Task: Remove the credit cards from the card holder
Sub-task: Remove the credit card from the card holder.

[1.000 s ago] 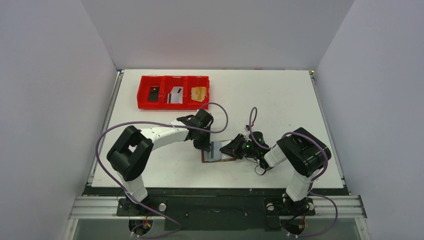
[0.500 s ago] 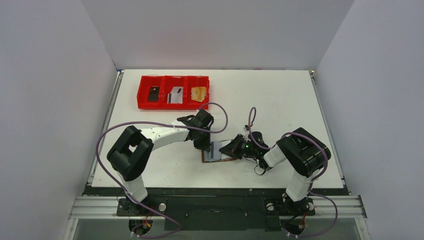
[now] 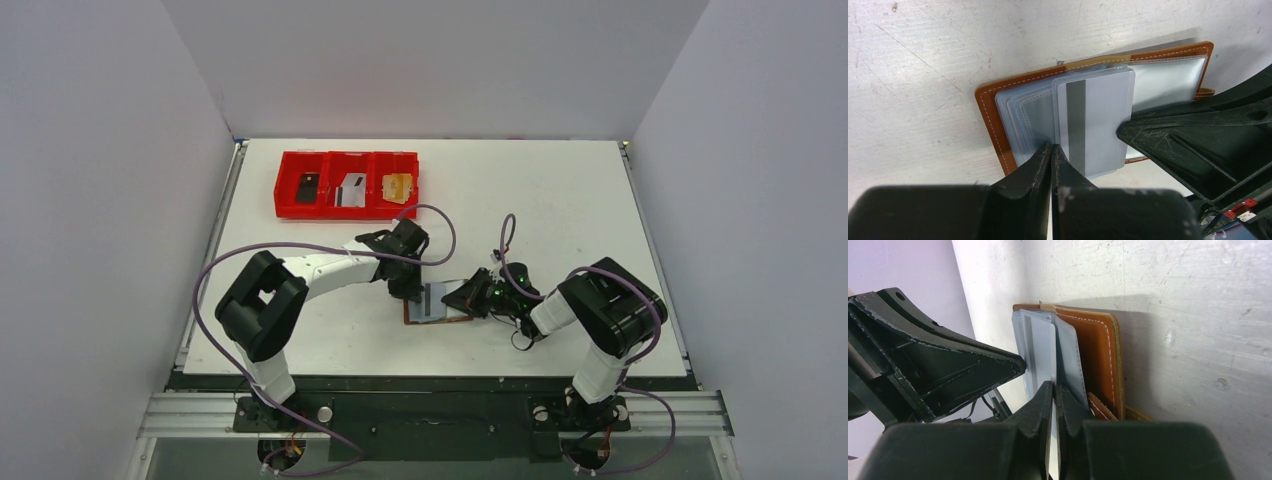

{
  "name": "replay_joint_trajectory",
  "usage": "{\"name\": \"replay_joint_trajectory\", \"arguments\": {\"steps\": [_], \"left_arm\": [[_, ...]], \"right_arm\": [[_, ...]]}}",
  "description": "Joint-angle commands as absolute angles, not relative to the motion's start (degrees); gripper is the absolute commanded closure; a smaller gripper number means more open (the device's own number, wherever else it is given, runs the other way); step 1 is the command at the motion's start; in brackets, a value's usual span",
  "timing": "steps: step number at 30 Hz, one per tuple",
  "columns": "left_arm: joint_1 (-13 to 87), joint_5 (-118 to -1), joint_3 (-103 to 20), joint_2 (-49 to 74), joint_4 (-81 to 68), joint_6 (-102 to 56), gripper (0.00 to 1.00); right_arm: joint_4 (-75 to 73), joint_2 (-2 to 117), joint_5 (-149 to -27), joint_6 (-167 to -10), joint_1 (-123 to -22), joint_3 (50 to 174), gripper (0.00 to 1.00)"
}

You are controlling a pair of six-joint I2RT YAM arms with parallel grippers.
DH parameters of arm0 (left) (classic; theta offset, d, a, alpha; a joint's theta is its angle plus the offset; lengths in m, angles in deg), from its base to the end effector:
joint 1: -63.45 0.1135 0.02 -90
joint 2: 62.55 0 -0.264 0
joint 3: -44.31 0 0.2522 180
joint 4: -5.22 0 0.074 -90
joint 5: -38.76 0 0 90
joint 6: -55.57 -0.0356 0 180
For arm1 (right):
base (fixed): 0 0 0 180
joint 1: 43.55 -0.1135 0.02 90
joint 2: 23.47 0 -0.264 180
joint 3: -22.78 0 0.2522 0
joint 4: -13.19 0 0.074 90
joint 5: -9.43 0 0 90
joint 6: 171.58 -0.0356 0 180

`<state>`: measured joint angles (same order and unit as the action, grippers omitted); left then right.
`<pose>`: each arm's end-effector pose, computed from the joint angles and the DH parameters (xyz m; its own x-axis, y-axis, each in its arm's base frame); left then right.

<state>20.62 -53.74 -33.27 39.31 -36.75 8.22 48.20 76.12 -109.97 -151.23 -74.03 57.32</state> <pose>0.2544 -0.2379 0.1679 -0.9626 -0.0306 -0.2692 0.0542 0.9517 -0.3022 0.2163 0.1476 0.0926 -0.9077 0.4135 -0.0706 0.1235 0.4242 0.8971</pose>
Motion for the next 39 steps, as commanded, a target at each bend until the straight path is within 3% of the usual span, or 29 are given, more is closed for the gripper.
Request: {"name": "replay_joint_trajectory", "arguments": {"steps": [1, 14, 27, 39], "left_arm": [[20.7, -47.9, -31.7, 43.0, -40.2, 7.1, 1.0], [20.8, -47.9, -32.0, 43.4, -40.6, 7.2, 1.0], [20.8, -47.7, -32.0, 43.5, -40.8, 7.3, 1.0], [20.8, -48.0, -32.1, 43.6, -40.6, 7.1, 1.0]], "right_arm": [[49.4, 74.0, -109.2, -149.4, -73.4, 56.8, 0.98], [50.2, 74.4, -109.0, -149.7, -73.1, 55.9, 1.0], [53.7, 74.6, -110.2, -151.3, -72.3, 54.9, 0.91], [61.6, 78.8, -111.6, -155.7, -72.7, 54.9, 0.9]]}}
